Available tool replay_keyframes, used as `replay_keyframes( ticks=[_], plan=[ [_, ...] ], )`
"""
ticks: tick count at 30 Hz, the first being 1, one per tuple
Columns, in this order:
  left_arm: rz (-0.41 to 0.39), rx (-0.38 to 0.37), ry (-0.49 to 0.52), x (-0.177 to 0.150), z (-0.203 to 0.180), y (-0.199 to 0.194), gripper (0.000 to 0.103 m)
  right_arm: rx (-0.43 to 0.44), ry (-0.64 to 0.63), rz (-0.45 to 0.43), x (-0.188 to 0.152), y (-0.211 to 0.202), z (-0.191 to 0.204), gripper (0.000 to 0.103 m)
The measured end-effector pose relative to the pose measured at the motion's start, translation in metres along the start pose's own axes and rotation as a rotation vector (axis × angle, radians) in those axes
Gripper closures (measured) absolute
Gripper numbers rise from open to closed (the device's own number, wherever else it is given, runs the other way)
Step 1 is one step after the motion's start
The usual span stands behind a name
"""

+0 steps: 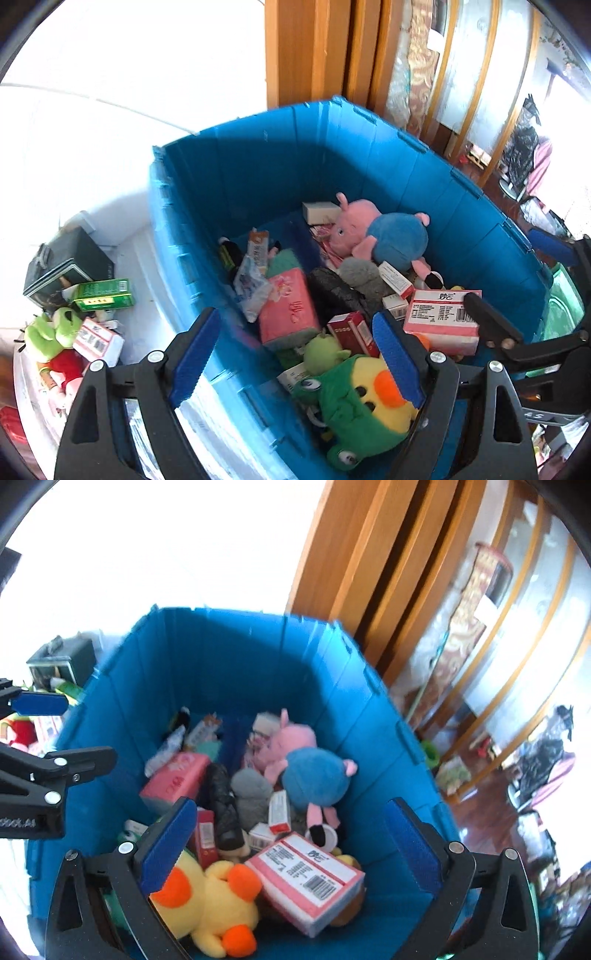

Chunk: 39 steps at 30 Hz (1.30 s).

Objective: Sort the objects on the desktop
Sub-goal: 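Withdraw both tools from the crate back over the bed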

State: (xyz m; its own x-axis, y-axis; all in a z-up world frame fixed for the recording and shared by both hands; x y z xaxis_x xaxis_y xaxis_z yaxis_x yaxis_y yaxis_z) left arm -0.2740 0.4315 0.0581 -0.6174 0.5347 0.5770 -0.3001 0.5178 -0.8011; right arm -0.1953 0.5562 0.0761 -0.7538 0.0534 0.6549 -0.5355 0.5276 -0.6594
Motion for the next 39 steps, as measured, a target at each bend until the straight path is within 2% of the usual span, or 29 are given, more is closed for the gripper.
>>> replay_keyframes(
  ticks=[4,7,13,20,24,26,31,34,39],
  plan=[
    [-0.054,0.008,-0.001,-0.015,0.011,-0.025,0.019,-0.024,-0.012,-0.088,0.001,-0.032,0.011,0.0],
    [-0.112,0.038,0.014,-0.028,0.02,-0.045,0.019,-0.012,-0.034,-0.123,0.001,-0.051,0.027,0.0],
    [-0.21,0.107,0.032,-0.059,0.048,-0.081,0.019,0.047,-0.054,-0.167,-0.004,-0.073,0.074,0.0],
    [-0.28,0.169,-0.005,-0.103,0.109,-0.114,0.018,0.107,-0.087,-0.191,-0.007,-0.093,0.142,0.0],
    [-0.283,0.2,-0.064,-0.139,0.157,-0.124,0.018,0.183,-0.081,-0.201,-0.004,-0.107,0.18,0.0],
    [-0.278,0.211,-0.102,-0.159,0.183,-0.127,0.012,0.229,-0.077,-0.219,-0.003,-0.115,0.199,0.0],
    [-0.241,0.262,-0.242,-0.218,0.26,-0.123,0.011,0.324,-0.079,-0.259,-0.003,-0.123,0.26,0.0],
    [-0.203,0.317,-0.333,-0.257,0.309,-0.118,0.011,0.364,-0.094,-0.237,-0.006,-0.116,0.302,0.0],
    [-0.17,0.369,-0.491,-0.324,0.387,-0.118,0.011,0.447,-0.104,-0.134,-0.016,-0.092,0.369,0.0]
  ],
)
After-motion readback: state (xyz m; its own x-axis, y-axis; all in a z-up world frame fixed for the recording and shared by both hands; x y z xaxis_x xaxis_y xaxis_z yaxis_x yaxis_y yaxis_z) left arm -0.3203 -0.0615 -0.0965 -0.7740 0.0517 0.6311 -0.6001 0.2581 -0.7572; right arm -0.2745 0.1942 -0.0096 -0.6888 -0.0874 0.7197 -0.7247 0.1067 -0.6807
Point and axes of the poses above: each gripper's, at about its wrist camera, not at the fingertips, and y roughly the way its jaws point, z to its left, x to its top, the point moved 5 cm from there along y, roughly the way its jaws point, and after that the axes turned 10 degrees about -x, right-handed, at the moved point
